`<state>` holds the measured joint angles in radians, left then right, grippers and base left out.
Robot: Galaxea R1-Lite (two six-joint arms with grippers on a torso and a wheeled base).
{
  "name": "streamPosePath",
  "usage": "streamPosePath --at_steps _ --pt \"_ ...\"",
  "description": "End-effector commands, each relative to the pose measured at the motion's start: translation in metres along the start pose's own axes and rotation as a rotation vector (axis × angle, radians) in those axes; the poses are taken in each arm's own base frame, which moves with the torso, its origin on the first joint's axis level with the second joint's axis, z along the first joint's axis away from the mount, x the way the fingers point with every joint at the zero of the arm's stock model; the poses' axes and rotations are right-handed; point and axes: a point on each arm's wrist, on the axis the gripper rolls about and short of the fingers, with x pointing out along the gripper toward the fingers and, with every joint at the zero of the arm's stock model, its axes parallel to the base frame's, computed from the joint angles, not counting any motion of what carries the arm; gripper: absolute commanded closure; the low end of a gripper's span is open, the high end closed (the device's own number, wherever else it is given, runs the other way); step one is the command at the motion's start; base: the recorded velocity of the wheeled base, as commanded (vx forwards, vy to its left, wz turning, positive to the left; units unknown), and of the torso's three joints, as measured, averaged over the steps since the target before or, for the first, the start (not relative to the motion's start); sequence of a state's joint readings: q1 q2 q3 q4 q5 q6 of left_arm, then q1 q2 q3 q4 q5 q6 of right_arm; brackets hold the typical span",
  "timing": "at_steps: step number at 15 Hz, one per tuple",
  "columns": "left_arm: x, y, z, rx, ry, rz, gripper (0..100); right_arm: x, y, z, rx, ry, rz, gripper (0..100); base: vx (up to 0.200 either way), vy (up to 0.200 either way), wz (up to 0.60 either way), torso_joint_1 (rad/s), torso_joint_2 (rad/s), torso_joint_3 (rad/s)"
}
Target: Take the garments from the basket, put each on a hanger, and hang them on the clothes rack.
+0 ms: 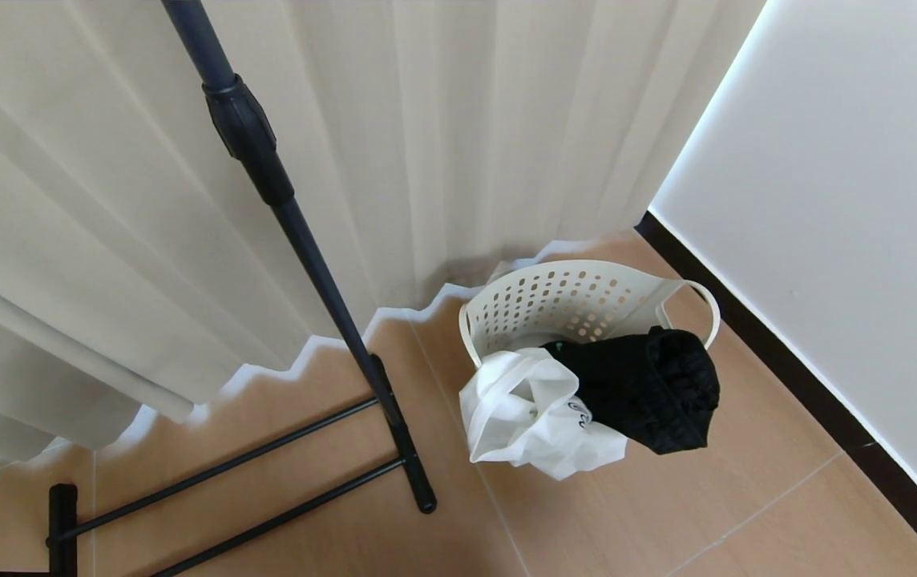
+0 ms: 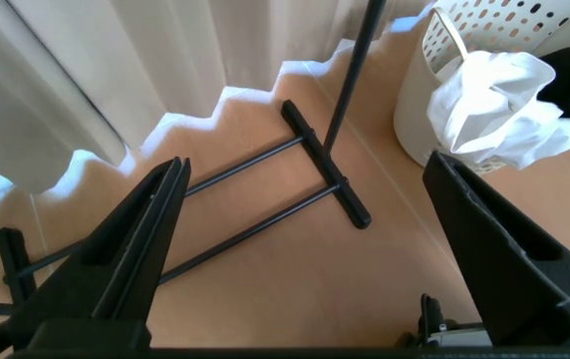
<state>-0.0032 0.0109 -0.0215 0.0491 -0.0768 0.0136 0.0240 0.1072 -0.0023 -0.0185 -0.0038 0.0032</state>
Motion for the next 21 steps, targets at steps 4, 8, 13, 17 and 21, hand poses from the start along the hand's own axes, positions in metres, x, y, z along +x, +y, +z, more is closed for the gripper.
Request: streamPosePath --at_steps 4,8,13,17,21 --pt "0.0 0.0 0.0 0.002 0.0 0.002 0 0.077 0.016 0.065 -0.072 0.217 0.255 0 0.0 0.0 0.0 0.0 0.0 0.0" --pt "0.0 0.0 0.0 0.0 0.0 0.003 0 0.133 0.045 0.115 -0.172 0.229 0.368 0 0.0 0.0 0.0 0.0 0.0 0.0" --pt "0.0 0.0 0.0 0.0 0.0 0.003 0 0.238 0.083 0.135 -0.401 0.281 0.403 0 0.0 0.0 0.0 0.0 0.0 0.0" --pt "0.0 0.0 0.0 0.0 0.001 0.003 0 0.29 0.105 0.128 -0.502 0.296 0.437 0 0.0 0.0 0.0 0.0 0.0 0.0" --pt "0.0 0.0 -0.001 0.0 0.0 0.005 0 0.313 0.121 0.082 -0.554 0.418 0.493 0 0.0 0.0 0.0 0.0 0.0 0.0"
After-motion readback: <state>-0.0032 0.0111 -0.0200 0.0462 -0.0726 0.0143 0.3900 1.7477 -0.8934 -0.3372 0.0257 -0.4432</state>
